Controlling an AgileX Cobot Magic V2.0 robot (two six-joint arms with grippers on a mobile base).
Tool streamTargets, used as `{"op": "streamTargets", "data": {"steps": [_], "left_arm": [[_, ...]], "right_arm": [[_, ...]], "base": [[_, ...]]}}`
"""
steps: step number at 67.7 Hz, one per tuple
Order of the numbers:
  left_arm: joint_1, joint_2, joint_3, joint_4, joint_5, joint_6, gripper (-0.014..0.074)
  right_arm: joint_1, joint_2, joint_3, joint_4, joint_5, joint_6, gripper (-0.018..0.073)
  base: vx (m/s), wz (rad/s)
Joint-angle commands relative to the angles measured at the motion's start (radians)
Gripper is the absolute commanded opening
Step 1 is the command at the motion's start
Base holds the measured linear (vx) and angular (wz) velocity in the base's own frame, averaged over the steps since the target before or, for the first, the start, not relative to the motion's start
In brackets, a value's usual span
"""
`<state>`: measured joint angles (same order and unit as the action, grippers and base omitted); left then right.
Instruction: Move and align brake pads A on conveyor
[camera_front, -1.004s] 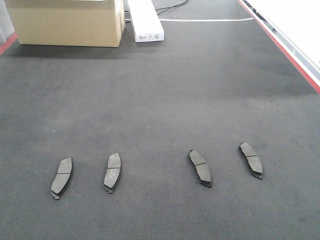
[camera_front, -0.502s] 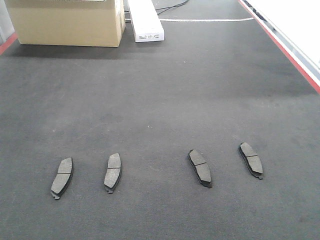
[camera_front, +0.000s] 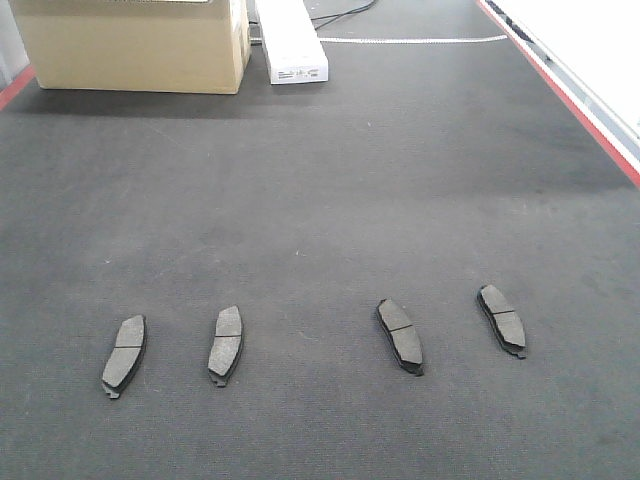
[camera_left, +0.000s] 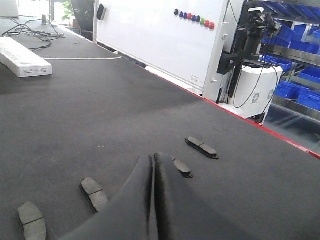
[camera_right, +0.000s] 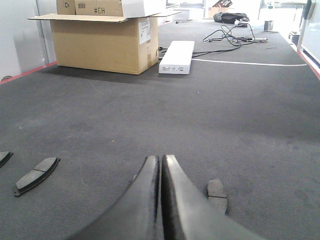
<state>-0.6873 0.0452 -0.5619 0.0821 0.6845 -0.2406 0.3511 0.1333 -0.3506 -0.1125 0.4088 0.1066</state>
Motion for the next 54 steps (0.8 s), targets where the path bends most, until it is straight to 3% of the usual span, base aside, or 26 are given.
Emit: {"op": "streamTargets", "data": {"steps": [1,21,26,35,43,54], "left_arm": [[-0.009,0.019,-0.020,0.002,-0.084,-0.002,-0.0007],[-0.009,0.019,-0.012,0.002,-0.087,-0.001,-0.0006],[0.006,0.019,0.038,0.055,-0.153,0.053,-0.0006],[0.138,0.019,0.245,0.034,-0.412,0.131,-0.0006],[0.282,0.019,0.440,-0.040,-0.641,0.156,-0.0006],[0.456,0.016,0.576,-0.111,-0.726,0.156,-0.0006]], "right_arm": [[-0.001,0.011,-0.026,-0.003,-0.075,-0.002,-0.0011],[-0.001,0.011,-0.026,-0.003,-0.075,-0.002,-0.0011],[-0.001,0.011,-0.026,-0.003,-0.075,-0.002,-0.0011],[-0.001,0.011,-0.026,-0.003,-0.075,-0.002,-0.0011],[-0.001,0.011,-0.026,-0.003,-0.075,-0.002,-0.0011],[-0.001,0.011,-0.026,-0.003,-0.075,-0.002,-0.0011]], "base": [[0.00,0.00],[0.00,0.00],[0.00,0.00],[0.00,0.00],[0.00,0.00],[0.00,0.00]]}}
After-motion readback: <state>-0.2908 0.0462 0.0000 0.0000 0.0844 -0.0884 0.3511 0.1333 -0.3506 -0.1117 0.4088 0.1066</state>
